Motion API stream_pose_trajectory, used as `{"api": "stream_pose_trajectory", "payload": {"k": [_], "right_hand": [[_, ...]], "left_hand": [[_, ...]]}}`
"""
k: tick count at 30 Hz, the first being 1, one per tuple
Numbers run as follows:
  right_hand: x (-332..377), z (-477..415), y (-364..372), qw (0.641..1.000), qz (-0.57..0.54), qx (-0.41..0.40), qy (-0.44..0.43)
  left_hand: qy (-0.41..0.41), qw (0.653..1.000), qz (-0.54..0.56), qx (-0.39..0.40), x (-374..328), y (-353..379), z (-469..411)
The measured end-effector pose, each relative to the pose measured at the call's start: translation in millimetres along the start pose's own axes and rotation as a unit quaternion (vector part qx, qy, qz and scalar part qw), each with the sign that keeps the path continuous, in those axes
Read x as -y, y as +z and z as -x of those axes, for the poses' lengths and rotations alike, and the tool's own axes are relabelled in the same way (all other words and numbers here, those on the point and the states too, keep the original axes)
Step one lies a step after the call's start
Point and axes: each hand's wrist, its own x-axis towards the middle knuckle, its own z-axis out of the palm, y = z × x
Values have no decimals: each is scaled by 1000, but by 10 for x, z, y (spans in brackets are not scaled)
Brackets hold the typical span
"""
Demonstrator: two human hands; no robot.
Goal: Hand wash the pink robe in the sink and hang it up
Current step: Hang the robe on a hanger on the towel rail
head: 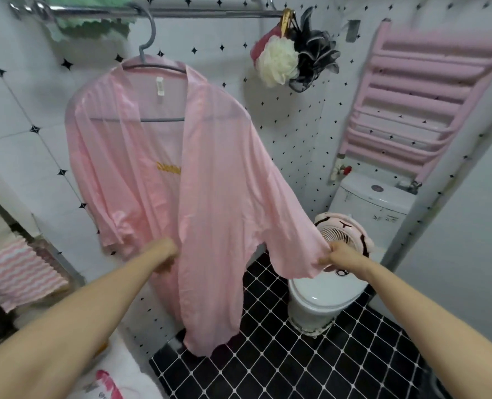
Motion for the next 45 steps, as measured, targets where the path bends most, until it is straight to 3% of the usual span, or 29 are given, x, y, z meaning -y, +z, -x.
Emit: {"api": "stream_pose_trajectory", "payload": {"k": [3, 5, 10, 17, 21, 25, 27, 29, 31, 34, 38, 43, 45], "right_hand": [[-61, 165, 38, 993, -119, -17, 4], [-38, 265, 61, 981, -190, -37, -7], [109, 533, 161, 961, -274, -16, -36], [259, 987, 286, 941, -292, -149, -84], [274, 1239, 237, 929, -334, -128, -95], [301, 1470, 141, 952, -249, -117, -132], [308, 1520, 119, 954, -129, -224, -151], [285, 1525, 106, 910, 0, -375, -175], [254, 1544, 89, 888, 40, -430, -155], [256, 1614, 49, 918, -56, -381, -97], [261, 1750, 24, 891, -308, -331, -31], [163, 1871, 76, 881, -441, -171, -16], [159, 1882, 18, 862, -487, -133, -47]], "left_hand": [[108, 985, -10, 131, -317, 292, 211], [206, 965, 11, 162, -587, 525, 425], [434, 897, 78, 15, -1162, 1079, 1145], [488, 829, 158, -223, -1335, 1318, 1706], [492, 801, 196, -278, -1249, 1287, 1855], [464, 790, 281, -285, -1127, 1154, 2008], [490, 769, 270, -309, -1073, 1121, 2133], [551, 730, 227, -334, -1053, 1190, 2281], [600, 705, 202, -319, -1069, 1308, 2408], [619, 719, 182, -257, -1065, 1457, 2450], [602, 753, 143, -224, -1025, 1620, 2425], [536, 760, 193, -314, -1234, 1256, 2385], [548, 740, 187, -342, -1302, 1142, 2390]]}}
